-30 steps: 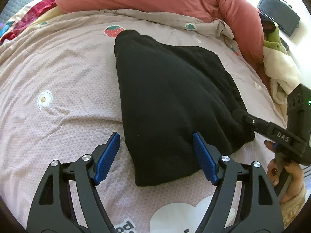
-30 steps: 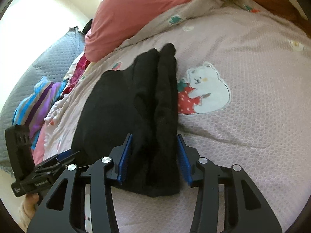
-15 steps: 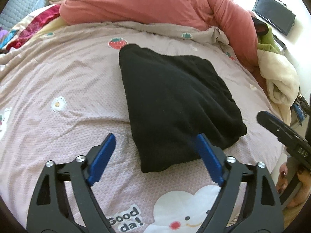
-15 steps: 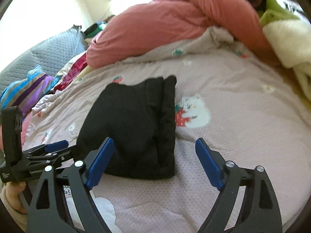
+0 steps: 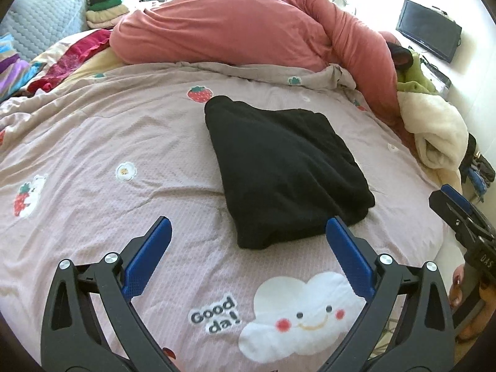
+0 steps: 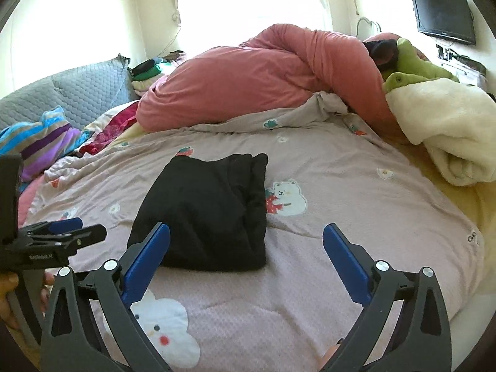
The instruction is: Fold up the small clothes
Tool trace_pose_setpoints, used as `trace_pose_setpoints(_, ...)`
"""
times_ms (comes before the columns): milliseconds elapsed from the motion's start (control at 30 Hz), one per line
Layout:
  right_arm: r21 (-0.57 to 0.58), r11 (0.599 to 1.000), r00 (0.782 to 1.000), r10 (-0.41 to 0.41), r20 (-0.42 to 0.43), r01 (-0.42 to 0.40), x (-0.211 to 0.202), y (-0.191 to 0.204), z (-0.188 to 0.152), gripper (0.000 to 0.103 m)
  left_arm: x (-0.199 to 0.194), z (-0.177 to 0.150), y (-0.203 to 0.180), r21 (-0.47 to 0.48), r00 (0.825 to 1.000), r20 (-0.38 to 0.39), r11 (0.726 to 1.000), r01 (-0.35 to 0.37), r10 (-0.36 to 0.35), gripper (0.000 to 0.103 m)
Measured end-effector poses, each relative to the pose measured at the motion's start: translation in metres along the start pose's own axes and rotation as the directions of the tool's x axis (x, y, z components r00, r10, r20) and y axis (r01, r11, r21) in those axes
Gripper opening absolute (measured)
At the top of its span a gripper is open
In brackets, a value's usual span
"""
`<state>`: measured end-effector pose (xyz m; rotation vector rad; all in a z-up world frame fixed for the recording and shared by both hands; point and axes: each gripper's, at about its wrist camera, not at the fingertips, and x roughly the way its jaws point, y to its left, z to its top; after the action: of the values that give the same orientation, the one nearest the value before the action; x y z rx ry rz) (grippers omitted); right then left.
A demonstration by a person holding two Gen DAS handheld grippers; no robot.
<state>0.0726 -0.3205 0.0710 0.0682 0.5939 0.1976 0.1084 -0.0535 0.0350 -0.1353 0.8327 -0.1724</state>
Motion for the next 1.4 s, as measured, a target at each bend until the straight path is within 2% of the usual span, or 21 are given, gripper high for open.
trace_pose_setpoints(267, -0.042, 0.998, 0.999, -0.037, 0.004, 0.037, -0.019, 0.011, -0.022, 0.098, -0.017, -0.024, 0.005, 0.014, 0.999, 0.014, 0.999, -0.037, 0.037, 0.093)
trace_pose_setpoints(400, -0.042, 0.999, 1.000, -0.029, -0.010, 0.028, -0.019, 0.016, -0.037, 0.098, -0.021, -0.038, 0.011, 0.006, 0.998, 0.009, 0.998, -0.056, 0.056, 0.094)
trace_pose_setpoints(733, -0.050, 0.999, 0.994, -0.007, -0.108, 0.002, 0.006, 0.039, -0.073, 0.098, -0.019, -0.061, 0.024, -0.026, 0.995, -0.009, 0.995, -0.096, 0.096, 0.093)
trace_pose_setpoints(1400, -0.049, 0.999, 0.994, -0.008, -0.107, 0.002, 0.010, 0.037, -0.069, 0.098, -0.021, -0.063, 0.025, -0.033, 0.995, -0.014, 0.994, -0.103, 0.103, 0.094)
